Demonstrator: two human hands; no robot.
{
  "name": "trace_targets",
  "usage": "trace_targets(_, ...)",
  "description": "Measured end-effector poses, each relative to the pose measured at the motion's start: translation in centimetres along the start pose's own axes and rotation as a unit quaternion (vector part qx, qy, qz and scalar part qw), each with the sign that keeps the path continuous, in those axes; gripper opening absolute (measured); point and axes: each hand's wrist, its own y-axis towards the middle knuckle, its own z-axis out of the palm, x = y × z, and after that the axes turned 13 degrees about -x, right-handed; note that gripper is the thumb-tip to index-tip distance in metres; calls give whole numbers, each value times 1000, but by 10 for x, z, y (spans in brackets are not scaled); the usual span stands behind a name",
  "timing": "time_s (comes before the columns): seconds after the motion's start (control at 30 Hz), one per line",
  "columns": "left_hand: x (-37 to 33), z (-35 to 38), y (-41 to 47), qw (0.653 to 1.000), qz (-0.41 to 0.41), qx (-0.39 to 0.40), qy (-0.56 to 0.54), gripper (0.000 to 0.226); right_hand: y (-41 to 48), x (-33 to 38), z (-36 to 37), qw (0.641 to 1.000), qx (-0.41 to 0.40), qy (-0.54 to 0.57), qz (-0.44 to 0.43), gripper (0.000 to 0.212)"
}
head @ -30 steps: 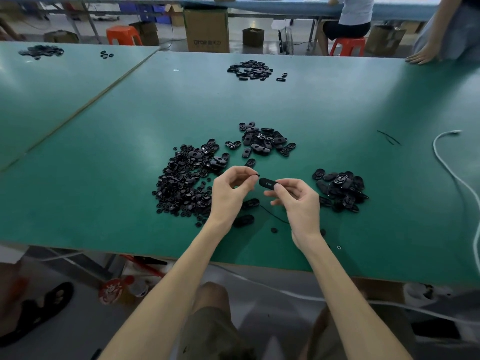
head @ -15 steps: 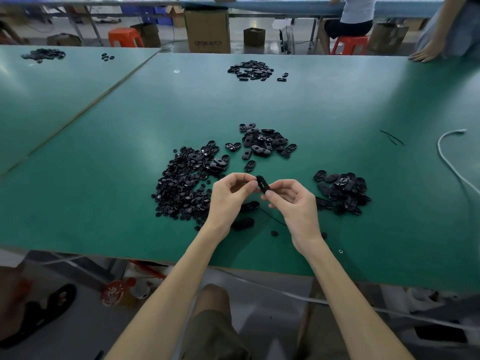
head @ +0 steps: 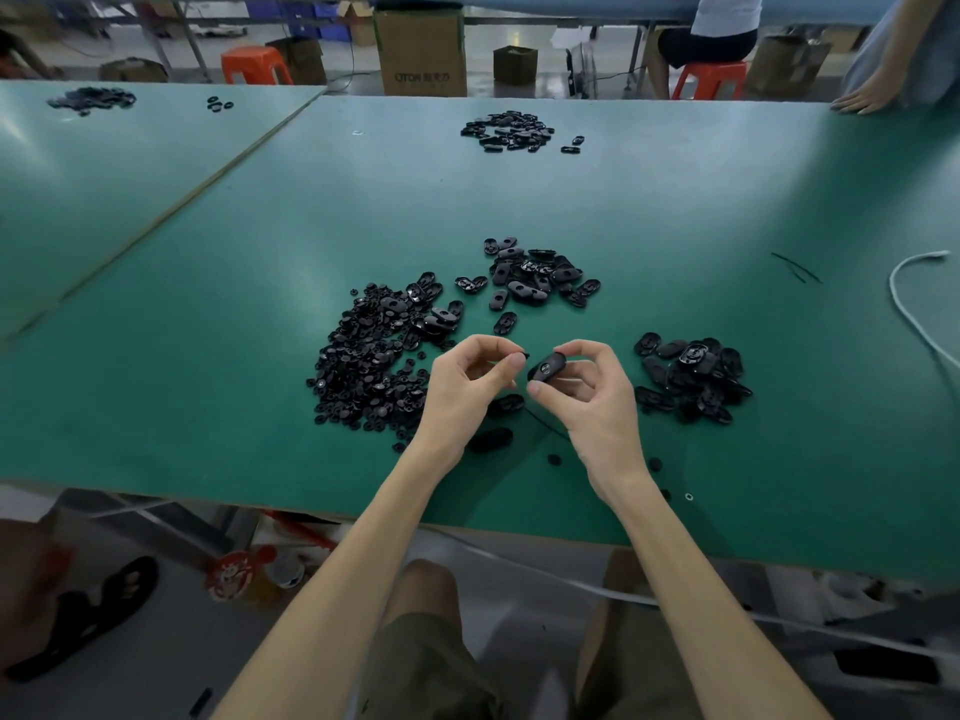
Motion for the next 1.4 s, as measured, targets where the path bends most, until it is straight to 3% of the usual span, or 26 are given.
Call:
trace_targets(0.4,-2,2,-1,999,32,33,28,11,0,-4,-1,1000,-18,3,-5,27)
trace_targets(0.9,1,3,-2,996,37,4,85,3,0,-6,1,1000,-5,0,-2,8)
trace_targets(1.4,-1,4,-3,995,31,-7,95,7,1,-4,-1,999,9,50,9,7)
